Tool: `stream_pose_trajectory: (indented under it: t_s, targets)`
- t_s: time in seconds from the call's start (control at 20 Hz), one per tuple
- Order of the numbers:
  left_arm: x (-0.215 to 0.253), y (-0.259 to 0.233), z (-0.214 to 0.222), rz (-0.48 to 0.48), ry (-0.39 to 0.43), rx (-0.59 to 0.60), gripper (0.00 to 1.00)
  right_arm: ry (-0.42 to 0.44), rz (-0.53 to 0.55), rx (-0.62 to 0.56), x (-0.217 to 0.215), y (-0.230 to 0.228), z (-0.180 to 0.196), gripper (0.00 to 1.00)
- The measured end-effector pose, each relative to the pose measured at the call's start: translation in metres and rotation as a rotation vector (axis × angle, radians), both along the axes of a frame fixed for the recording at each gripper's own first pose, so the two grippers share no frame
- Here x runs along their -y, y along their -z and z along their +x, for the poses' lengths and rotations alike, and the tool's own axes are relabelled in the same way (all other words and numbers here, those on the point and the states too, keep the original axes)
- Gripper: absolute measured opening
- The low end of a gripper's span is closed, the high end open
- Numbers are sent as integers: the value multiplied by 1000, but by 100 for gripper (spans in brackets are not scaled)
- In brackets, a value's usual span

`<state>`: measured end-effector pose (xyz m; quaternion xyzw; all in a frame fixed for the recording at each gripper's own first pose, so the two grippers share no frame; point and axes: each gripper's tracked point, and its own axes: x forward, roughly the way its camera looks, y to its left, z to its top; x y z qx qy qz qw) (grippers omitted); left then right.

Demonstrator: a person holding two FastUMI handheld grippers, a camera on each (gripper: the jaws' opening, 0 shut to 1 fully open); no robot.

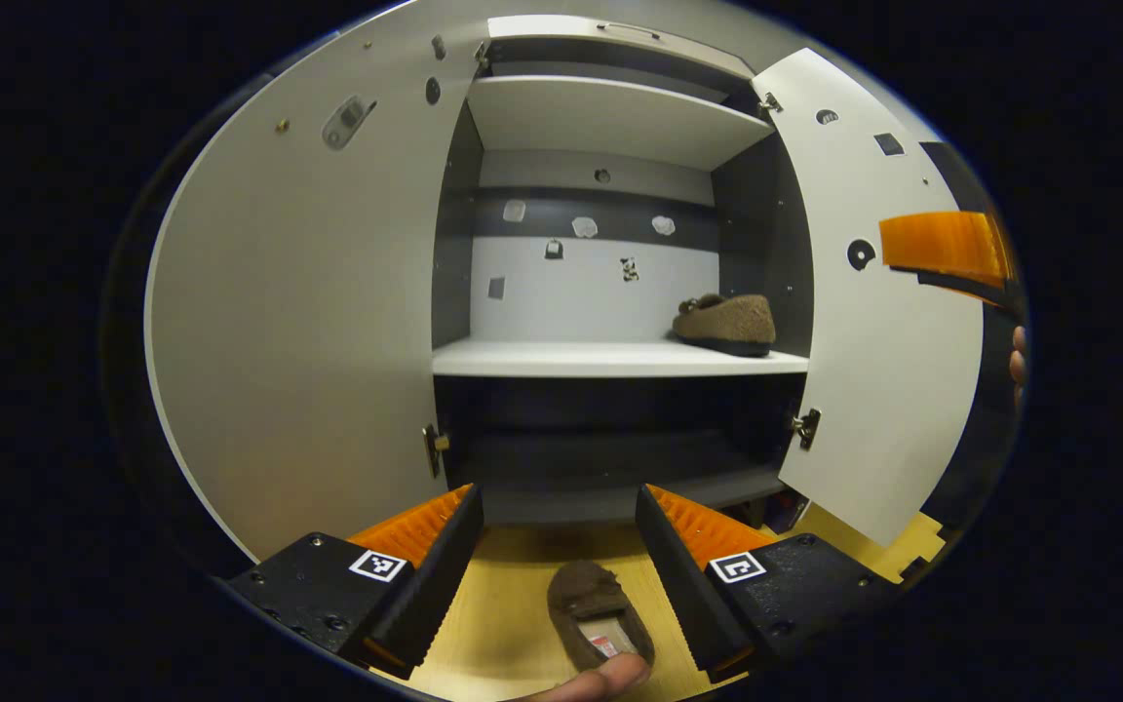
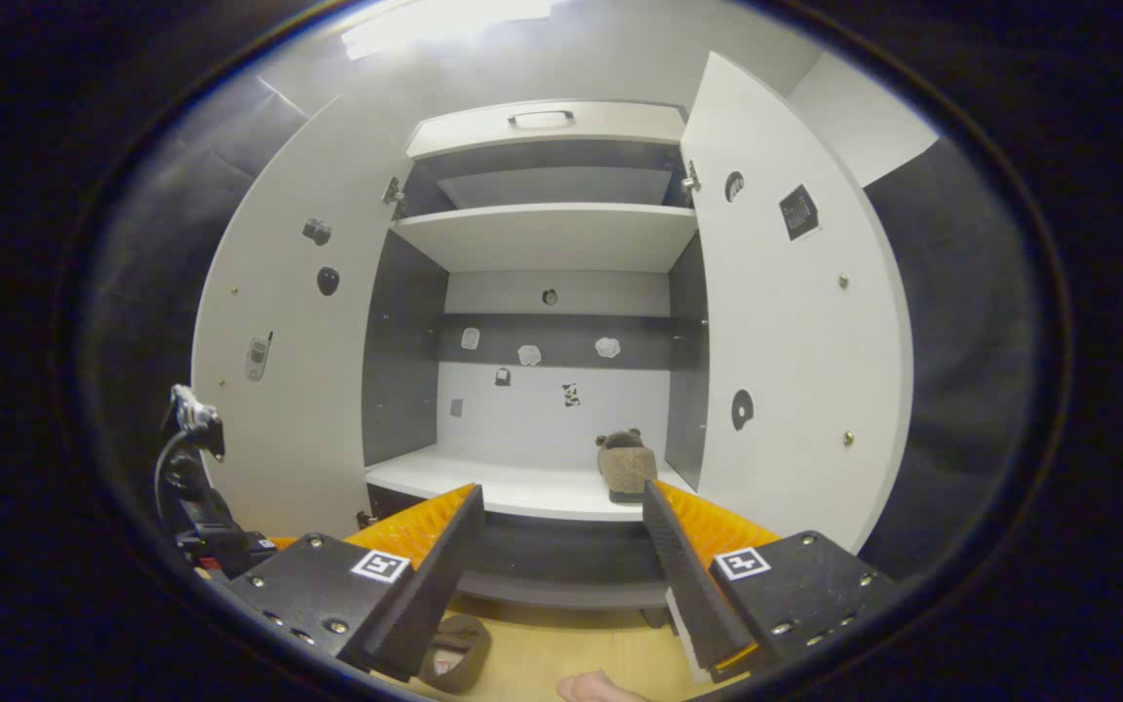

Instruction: Grab one shoe with the right hand and put it into the shoe cabinet, grab the other shoe with the left hand and put it into the shoe cabinet; then close the right door with the right hand and the left door with the left hand.

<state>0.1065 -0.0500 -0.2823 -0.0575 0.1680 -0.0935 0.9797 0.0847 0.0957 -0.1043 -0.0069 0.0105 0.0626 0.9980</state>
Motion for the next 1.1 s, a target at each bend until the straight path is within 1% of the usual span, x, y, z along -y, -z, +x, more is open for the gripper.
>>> stream_pose_trajectory:
  t_s: [0.15,0.25,0.35,0.4,0.5,0.65,0.85,0.95,1.05,1.1]
  targets:
    - [7,56,-6,-13,18,-116,98,-8,28,12,1,9,-16,98]
    - [8,91,-9,-12,16,-191,98,-15,41,20,0,12,-21,98]
    - [11,120,-13,-23,15,-262,98,-10,55,31,4,20,-29,98]
    - [13,132,-15,-26,17,-294,96,-7,62,29,4,28,-30,98]
    - [12,155,-19,-14,9,-342,96,1,75,14,8,39,-25,98]
    - [16,184,-26,1,20,-421,96,26,60,29,16,45,-15,98]
    - [15,210,-26,27,24,-481,95,25,45,33,16,54,-5,98]
    - [17,219,-28,16,35,-515,94,11,51,23,14,60,-2,98]
    - [23,222,-25,0,70,-514,86,-2,51,20,12,65,1,98]
    - [30,226,-25,-14,101,-529,71,-6,52,19,12,68,2,98]
